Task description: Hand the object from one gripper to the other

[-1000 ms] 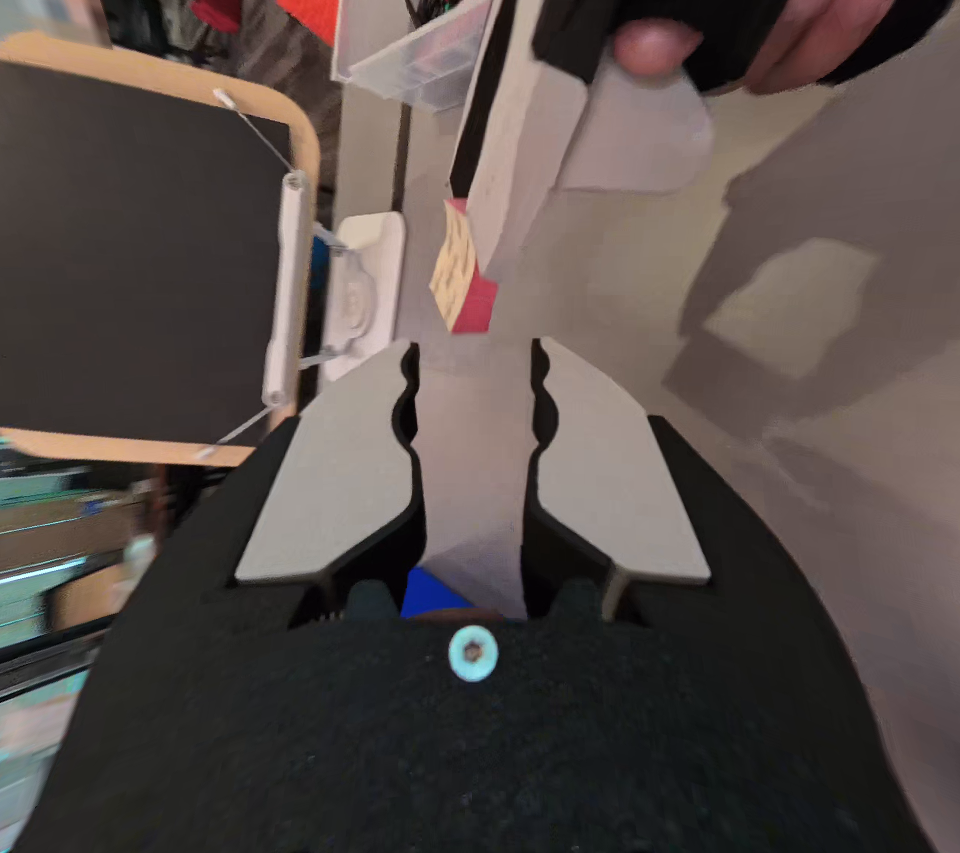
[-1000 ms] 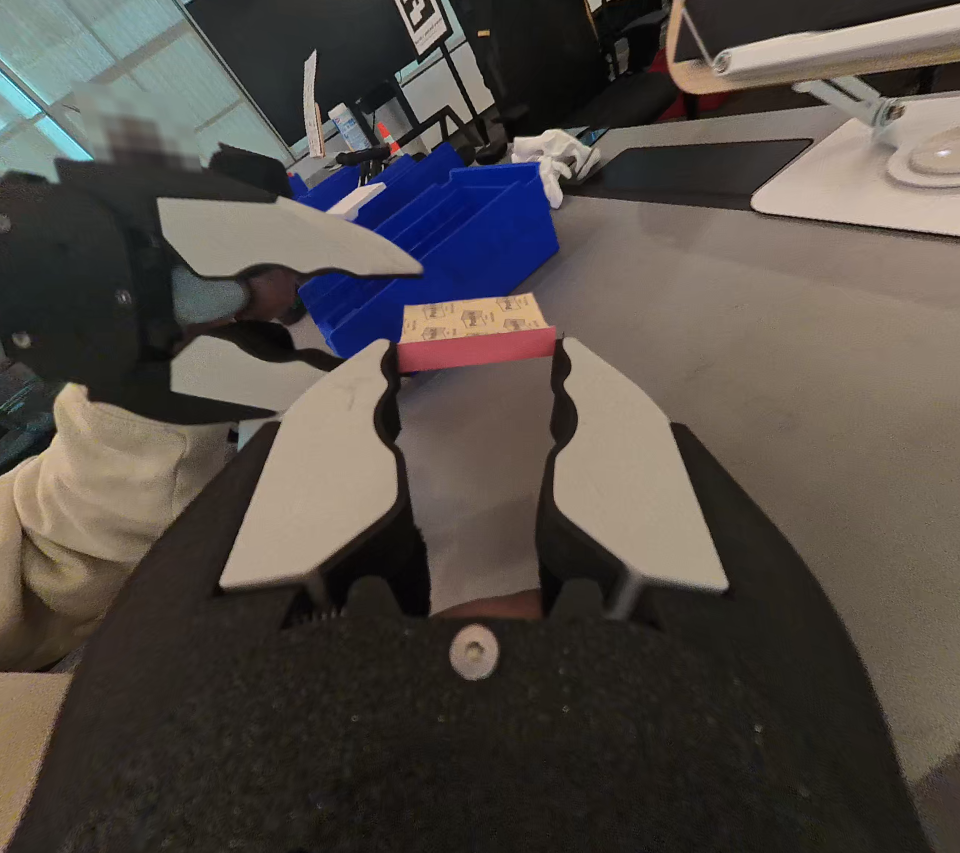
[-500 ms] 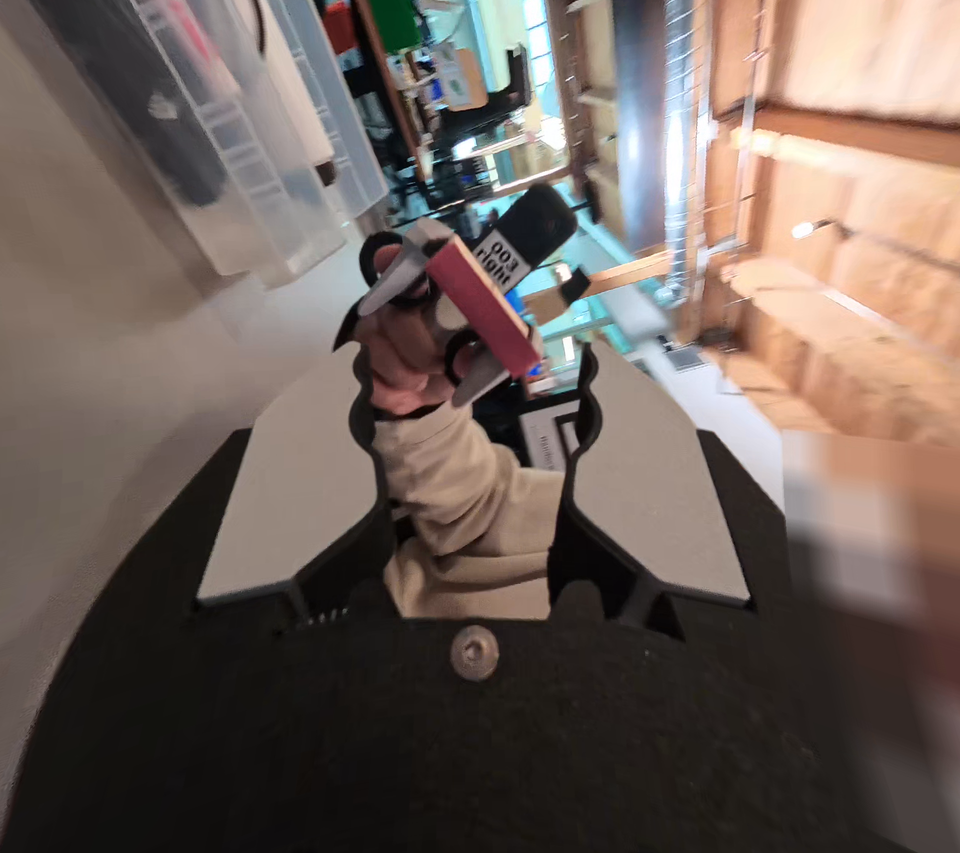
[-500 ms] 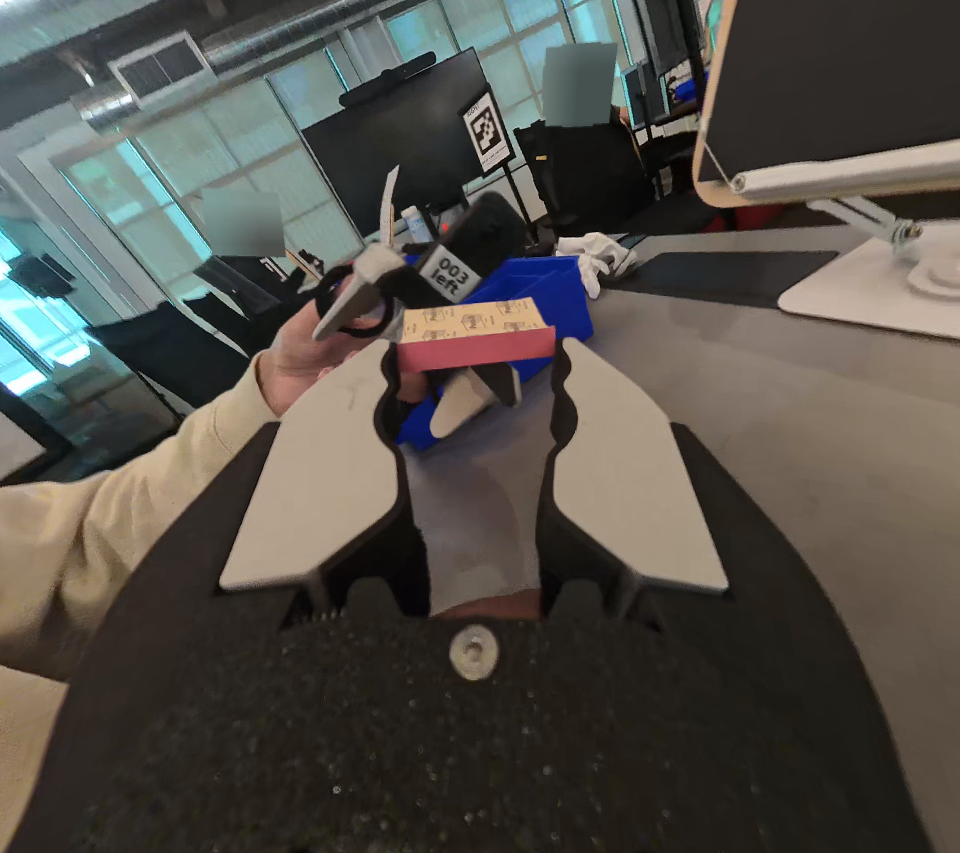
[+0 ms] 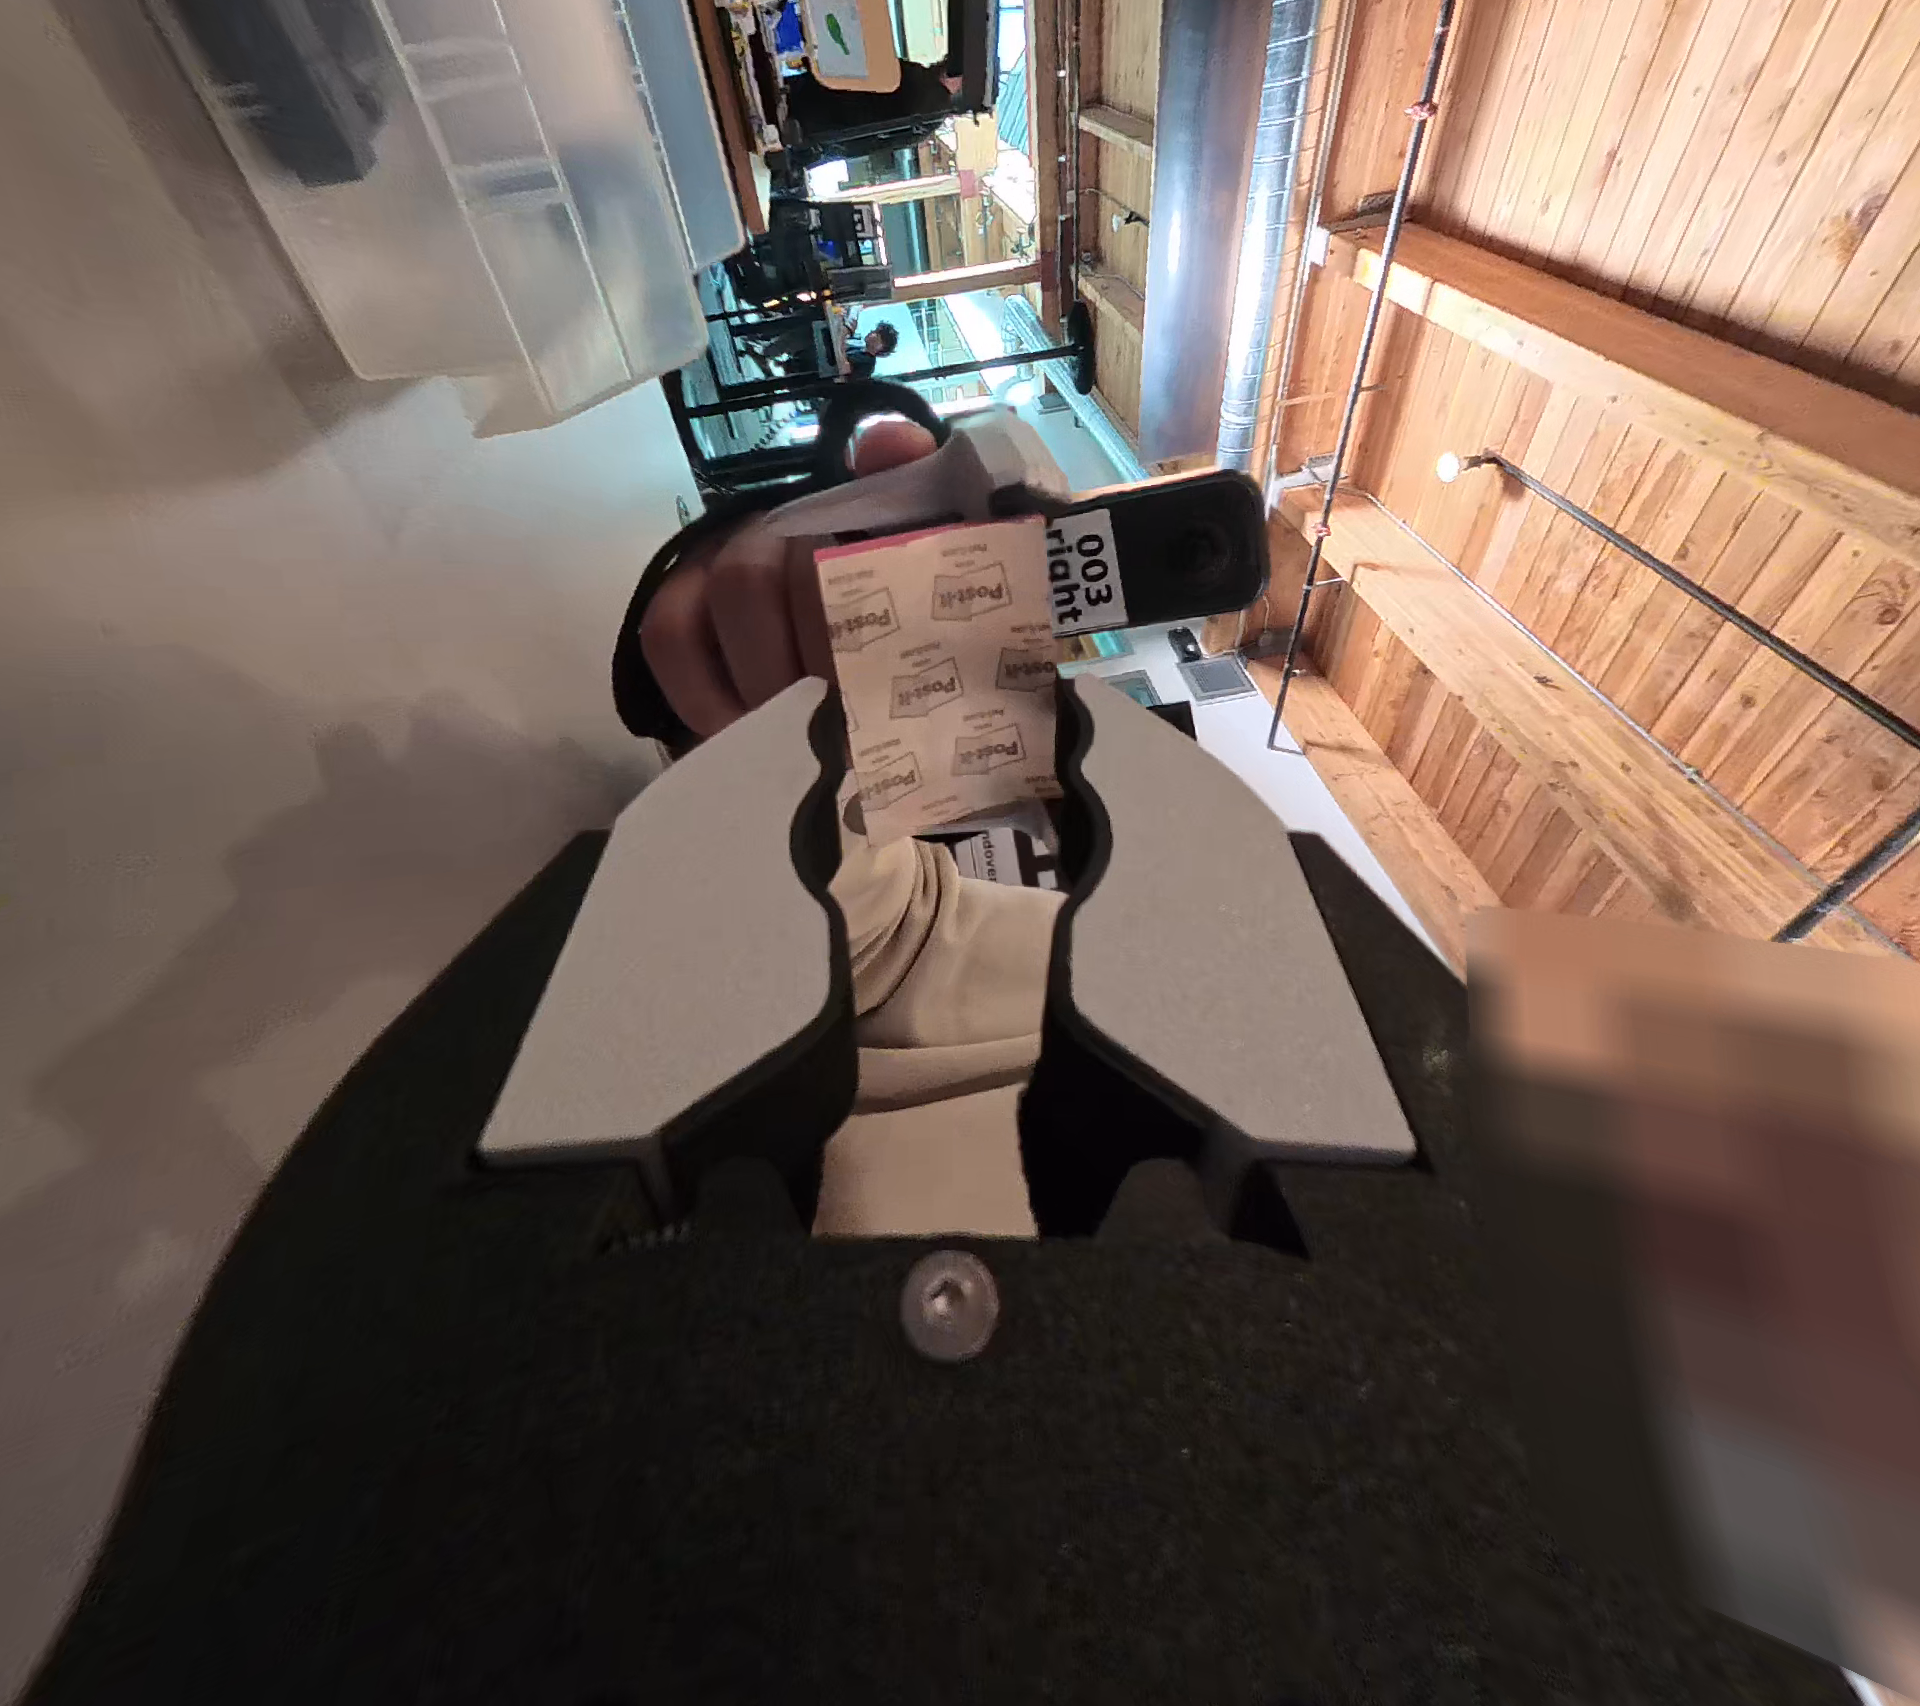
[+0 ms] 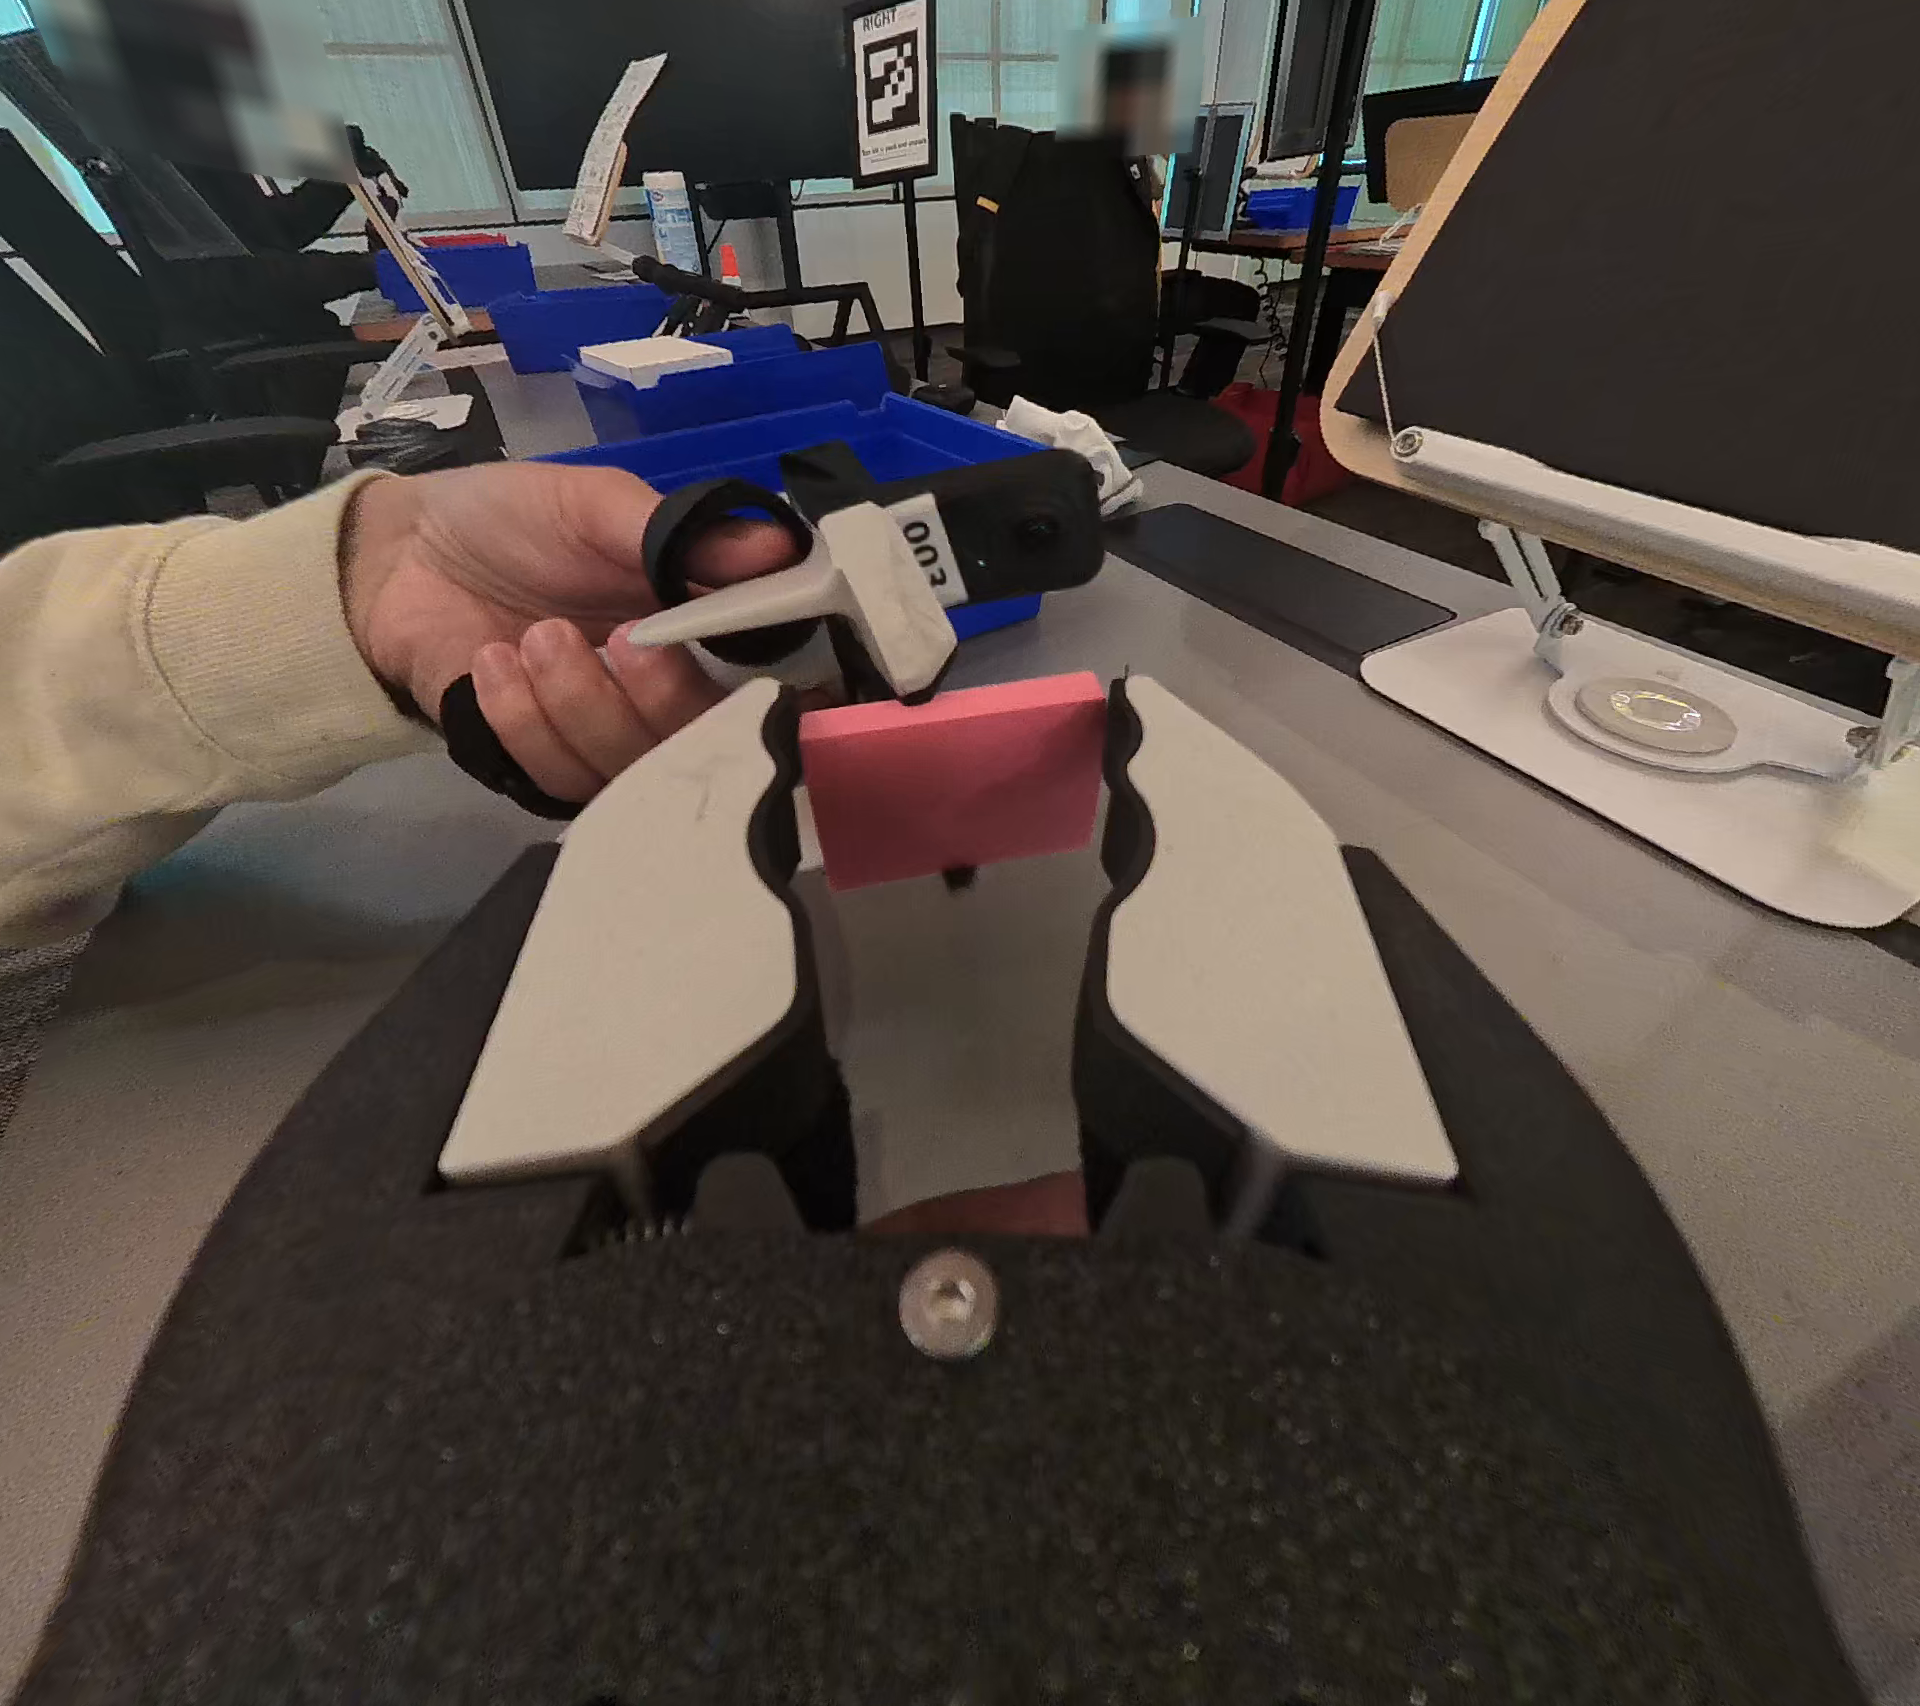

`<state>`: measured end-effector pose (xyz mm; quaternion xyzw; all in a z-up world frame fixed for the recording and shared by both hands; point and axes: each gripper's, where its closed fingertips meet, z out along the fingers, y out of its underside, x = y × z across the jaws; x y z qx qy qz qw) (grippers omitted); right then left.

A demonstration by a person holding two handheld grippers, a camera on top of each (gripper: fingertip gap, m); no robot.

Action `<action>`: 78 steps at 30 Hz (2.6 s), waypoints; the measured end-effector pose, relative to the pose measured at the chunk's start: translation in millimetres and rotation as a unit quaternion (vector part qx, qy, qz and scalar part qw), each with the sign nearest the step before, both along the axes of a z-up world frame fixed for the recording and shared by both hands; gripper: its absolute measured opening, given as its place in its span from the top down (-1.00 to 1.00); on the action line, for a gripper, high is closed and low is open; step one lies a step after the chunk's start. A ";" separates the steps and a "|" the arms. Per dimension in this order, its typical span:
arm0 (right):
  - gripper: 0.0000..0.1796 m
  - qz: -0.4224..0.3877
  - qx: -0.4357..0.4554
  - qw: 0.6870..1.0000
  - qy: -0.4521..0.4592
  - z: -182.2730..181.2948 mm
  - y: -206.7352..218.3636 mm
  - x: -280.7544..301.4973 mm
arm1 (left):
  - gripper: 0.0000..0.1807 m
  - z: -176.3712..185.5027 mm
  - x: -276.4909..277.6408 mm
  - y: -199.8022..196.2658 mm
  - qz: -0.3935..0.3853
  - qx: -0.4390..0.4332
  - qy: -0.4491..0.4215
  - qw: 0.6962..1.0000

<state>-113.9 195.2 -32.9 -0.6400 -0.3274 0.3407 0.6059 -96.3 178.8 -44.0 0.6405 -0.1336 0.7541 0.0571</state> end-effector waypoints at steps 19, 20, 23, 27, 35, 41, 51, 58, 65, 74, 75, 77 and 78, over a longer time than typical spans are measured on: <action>0.89 -0.057 -0.051 0.992 -0.099 -17.2 13.4 -2.7 | 0.53 9.7 -2.7 7.3 0.014 0.031 -0.060 0.998; 0.89 -0.044 -0.075 0.993 -0.074 -15.4 11.7 -3.8 | 0.52 8.8 -2.1 6.8 0.015 0.055 -0.050 0.997; 0.89 0.004 -0.176 0.984 0.007 -13.2 5.8 -9.9 | 0.51 11.5 -2.3 9.2 0.032 0.128 -0.039 0.991; 0.90 0.089 -0.306 0.938 0.138 -5.3 -3.6 -18.4 | 0.60 12.5 -7.6 14.7 0.055 0.224 -0.017 0.973; 0.73 0.065 -0.315 0.940 0.115 -29.8 7.9 -11.4 | 0.90 3.6 -20.6 39.6 0.120 0.311 0.060 0.941; 0.43 -0.088 -0.027 0.992 -0.088 -24.7 27.7 21.5 | 0.90 -29.3 -37.4 43.1 0.085 0.201 0.168 0.961; 0.21 -0.195 0.136 0.899 -0.367 -62.3 29.5 -7.2 | 0.90 -42.9 -24.7 32.6 0.089 0.160 0.207 0.961; 0.83 -0.336 0.400 0.681 -0.513 -35.1 30.3 9.6 | 0.90 -23.2 -16.5 31.6 0.122 0.057 0.128 0.983; 0.89 -0.318 0.376 0.706 -0.509 -40.7 27.9 6.5 | 0.83 -23.3 -18.2 32.7 0.109 0.043 0.115 0.986; 0.89 -0.214 0.077 0.942 -0.247 -37.7 29.6 15.1 | 0.53 -15.0 -60.2 45.3 0.226 0.357 0.181 0.888; 0.89 -0.214 0.065 0.945 -0.239 -38.1 30.4 17.3 | 0.53 -21.9 -59.6 38.4 0.225 0.379 0.182 0.879; 0.89 -0.215 0.046 0.947 -0.236 -42.1 32.3 20.3 | 0.53 -35.6 -56.7 26.9 0.222 0.400 0.175 0.872; 0.89 -0.218 0.043 0.946 -0.238 -43.3 33.1 21.7 | 0.53 -38.5 -54.5 22.2 0.221 0.397 0.162 0.876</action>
